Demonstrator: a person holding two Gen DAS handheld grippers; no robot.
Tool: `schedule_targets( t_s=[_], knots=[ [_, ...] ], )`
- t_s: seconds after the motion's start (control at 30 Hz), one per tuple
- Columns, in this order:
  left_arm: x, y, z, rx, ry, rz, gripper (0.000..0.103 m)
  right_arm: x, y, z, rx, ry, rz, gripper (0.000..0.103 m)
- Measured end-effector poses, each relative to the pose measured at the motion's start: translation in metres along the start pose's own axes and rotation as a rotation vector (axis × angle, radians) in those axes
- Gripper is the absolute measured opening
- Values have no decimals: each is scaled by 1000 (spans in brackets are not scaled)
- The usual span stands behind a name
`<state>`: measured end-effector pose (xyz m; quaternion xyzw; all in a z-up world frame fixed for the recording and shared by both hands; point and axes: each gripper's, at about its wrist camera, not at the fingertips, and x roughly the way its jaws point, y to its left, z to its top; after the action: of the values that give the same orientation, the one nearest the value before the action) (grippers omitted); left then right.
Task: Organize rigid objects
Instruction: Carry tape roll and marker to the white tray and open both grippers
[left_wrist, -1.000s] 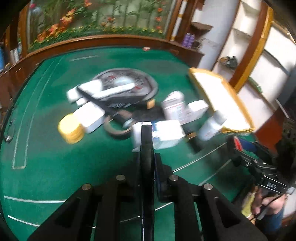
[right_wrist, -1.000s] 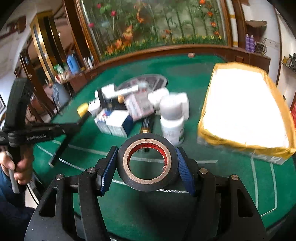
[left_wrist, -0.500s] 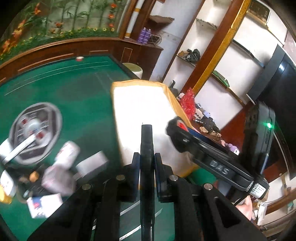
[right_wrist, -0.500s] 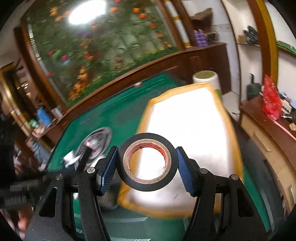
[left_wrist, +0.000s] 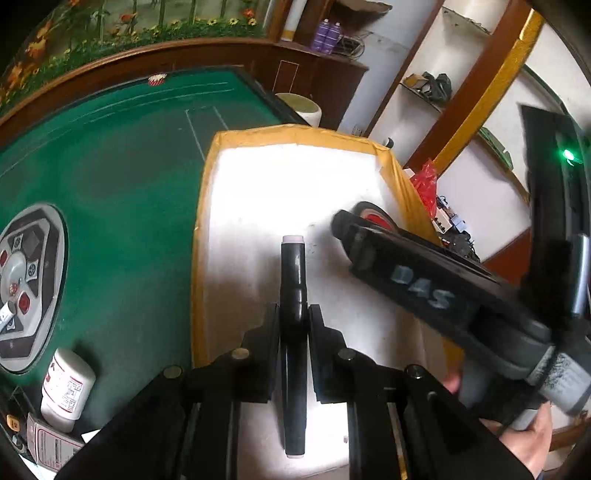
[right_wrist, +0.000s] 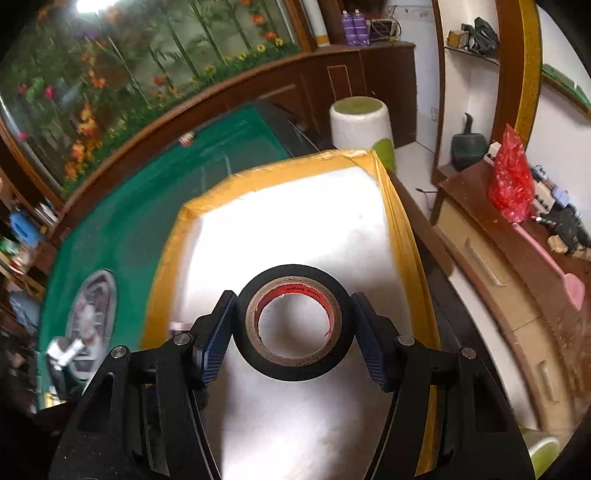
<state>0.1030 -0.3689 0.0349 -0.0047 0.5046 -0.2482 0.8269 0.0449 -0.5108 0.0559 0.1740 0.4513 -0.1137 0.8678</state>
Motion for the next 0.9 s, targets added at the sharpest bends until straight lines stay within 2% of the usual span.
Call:
schedule_targets(
  t_s=[0.2, 0.3, 0.5, 0.57, 0.6, 0.77, 0.9],
  knots=[
    [13, -3, -4, -26, 39, 36, 15, 4, 1, 5, -16, 8, -10, 63],
    [20, 2, -6, -44, 74, 25, 15, 6, -2, 6, -21, 9, -15, 63],
    [15, -1, -12, -15, 87, -10, 18, 5, 4, 1, -45, 7, -21, 63],
    [14, 0, -15, -16, 90, -15, 19, 5, 5, -1, -57, 7, -18, 71],
    [12, 0, -16, -13, 88, -18, 19, 4, 5, -2, -55, 6, -8, 71],
    [3, -4, -23, 7, 90, -29, 20, -4, 8, -5, -49, -19, -1, 80],
    [-27, -7, -38, 39, 28, -71, 20, -39, 9, -14, 1, -117, 15, 80]
  ],
)
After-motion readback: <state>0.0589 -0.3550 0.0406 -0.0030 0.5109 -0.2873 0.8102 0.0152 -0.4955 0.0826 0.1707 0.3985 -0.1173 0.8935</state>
